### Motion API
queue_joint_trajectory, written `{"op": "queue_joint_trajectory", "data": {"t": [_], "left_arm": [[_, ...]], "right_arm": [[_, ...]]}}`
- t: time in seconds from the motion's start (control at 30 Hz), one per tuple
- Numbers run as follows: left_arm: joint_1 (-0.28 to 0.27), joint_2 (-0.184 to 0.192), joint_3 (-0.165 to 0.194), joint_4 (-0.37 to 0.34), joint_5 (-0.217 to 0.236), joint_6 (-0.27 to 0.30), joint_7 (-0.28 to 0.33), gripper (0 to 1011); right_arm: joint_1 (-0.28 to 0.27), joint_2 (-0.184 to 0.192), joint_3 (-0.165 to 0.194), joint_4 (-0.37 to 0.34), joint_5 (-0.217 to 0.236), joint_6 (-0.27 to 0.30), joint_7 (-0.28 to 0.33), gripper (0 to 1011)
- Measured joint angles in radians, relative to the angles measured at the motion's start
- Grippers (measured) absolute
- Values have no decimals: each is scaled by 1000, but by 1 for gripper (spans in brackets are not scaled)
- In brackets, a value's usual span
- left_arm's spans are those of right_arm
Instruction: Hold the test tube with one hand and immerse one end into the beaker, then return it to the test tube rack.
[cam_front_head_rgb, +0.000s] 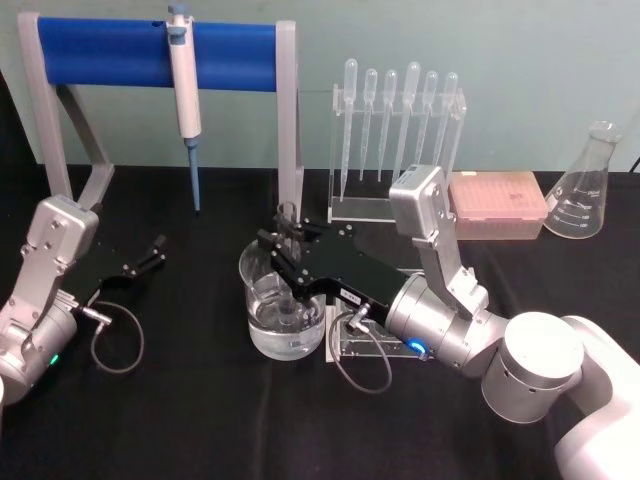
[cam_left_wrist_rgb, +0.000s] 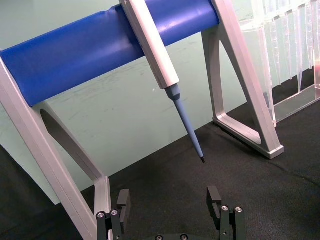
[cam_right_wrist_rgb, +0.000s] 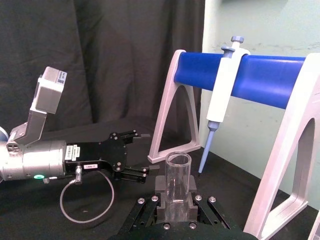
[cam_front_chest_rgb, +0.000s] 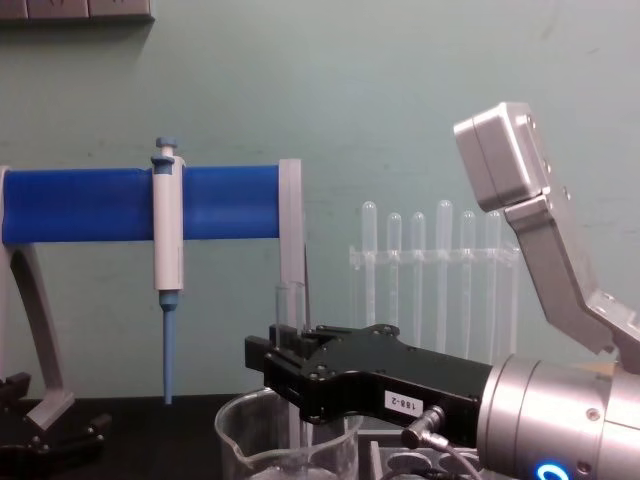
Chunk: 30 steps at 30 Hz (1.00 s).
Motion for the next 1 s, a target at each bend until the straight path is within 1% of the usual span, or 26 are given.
{"op": "queue_joint_trajectory", "data": {"t": [0.17, 1.0], "left_arm": [[0, 0, 0, 0, 0, 0, 0, 1000], [0, 0, 0, 0, 0, 0, 0, 1000]], "right_arm": [[-9, -3, 7, -5, 0, 7, -5, 225], [-4, -1, 3, -4, 1, 7, -5, 225]]}}
